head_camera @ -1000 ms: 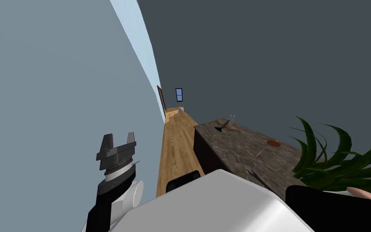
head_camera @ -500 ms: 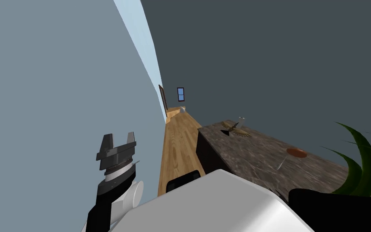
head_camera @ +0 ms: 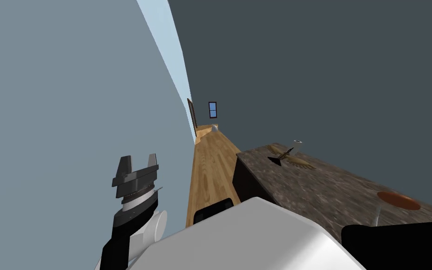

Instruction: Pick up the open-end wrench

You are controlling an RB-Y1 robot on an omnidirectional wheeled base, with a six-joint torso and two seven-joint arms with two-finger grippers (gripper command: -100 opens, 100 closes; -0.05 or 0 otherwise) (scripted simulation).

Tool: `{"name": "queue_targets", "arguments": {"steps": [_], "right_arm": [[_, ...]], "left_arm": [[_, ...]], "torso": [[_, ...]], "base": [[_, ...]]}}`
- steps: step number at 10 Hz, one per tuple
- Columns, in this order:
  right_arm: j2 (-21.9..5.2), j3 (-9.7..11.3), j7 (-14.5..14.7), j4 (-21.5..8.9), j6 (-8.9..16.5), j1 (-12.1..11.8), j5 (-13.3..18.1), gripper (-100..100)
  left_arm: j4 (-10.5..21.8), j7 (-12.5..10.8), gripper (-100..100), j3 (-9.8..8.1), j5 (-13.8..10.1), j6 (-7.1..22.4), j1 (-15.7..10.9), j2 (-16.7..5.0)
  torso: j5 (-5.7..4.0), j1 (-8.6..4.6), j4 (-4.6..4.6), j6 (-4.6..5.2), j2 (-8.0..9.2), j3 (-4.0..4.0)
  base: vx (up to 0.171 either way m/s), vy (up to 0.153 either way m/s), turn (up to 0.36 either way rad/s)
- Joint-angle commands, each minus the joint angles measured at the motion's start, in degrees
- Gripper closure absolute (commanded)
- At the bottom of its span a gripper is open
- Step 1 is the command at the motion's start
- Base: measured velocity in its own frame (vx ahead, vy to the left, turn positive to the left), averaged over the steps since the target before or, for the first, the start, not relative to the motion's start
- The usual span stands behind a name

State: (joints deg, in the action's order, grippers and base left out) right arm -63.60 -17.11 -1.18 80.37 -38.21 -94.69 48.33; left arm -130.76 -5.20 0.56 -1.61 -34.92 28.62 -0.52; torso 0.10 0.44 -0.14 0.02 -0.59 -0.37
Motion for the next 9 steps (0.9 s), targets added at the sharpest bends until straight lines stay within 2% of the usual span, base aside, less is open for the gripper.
{"name": "queue_targets", "arguments": {"steps": [1,2,3,4,5,6,9], "right_arm": [[-1.6,1.5,0.0,-1.6,-0.3,-1.1,1.9,-100],[-2.1,2.0,-0.1,-1.9,-0.4,-1.5,2.4,-100],[-1.3,1.6,0.3,-1.6,-0.3,-1.3,2.0,-100],[-1.4,1.7,0.3,-1.7,-0.4,-1.3,2.1,0],[-2.0,3.3,-1.8,-3.4,-0.8,0.8,1.5,-100],[-2.3,4.1,-2.8,-4.3,-1.0,1.9,1.2,-100],[-3.2,6.6,-6.0,-7.0,-1.7,5.2,0.3,-100]], "left_arm": [[0.0,0.0,0,0.00,0.0,0.0,0.0,0.0],[0.0,0.0,0,0.00,0.0,0.0,0.0,0.0],[0.0,0.0,0,0.00,0.0,0.0,0.0,0.0],[0.0,0.0,0,0.00,0.0,0.0,0.0,0.0],[0.0,0.0,0,0.00,0.0,0.0,0.0,0.0],[0.0,0.0,0,0.01,0.0,0.0,0.0,0.0],[0.0,0.0,0,0.01,0.0,0.0,0.0,0.0]], "torso": [[0.00,0.00,0.00,0.00,0.00,0.00],[0.01,0.05,0.01,0.00,0.03,0.02],[0.00,0.01,0.02,0.00,0.08,0.05],[-0.02,-0.10,0.07,0.01,0.34,0.19],[-0.04,-0.17,0.13,0.02,0.54,0.31],[-0.05,-0.12,0.20,-0.06,0.89,0.50],[-0.01,0.00,0.34,0.04,1.36,0.80]], "base": [[0.158,0.068,0.061],[0.144,0.057,0.026],[0.059,0.021,0.001],[0.012,0.004,0.001],[-0.099,0.035,0.274],[-0.179,0.059,0.371],[-0.168,0.063,0.192]]}}
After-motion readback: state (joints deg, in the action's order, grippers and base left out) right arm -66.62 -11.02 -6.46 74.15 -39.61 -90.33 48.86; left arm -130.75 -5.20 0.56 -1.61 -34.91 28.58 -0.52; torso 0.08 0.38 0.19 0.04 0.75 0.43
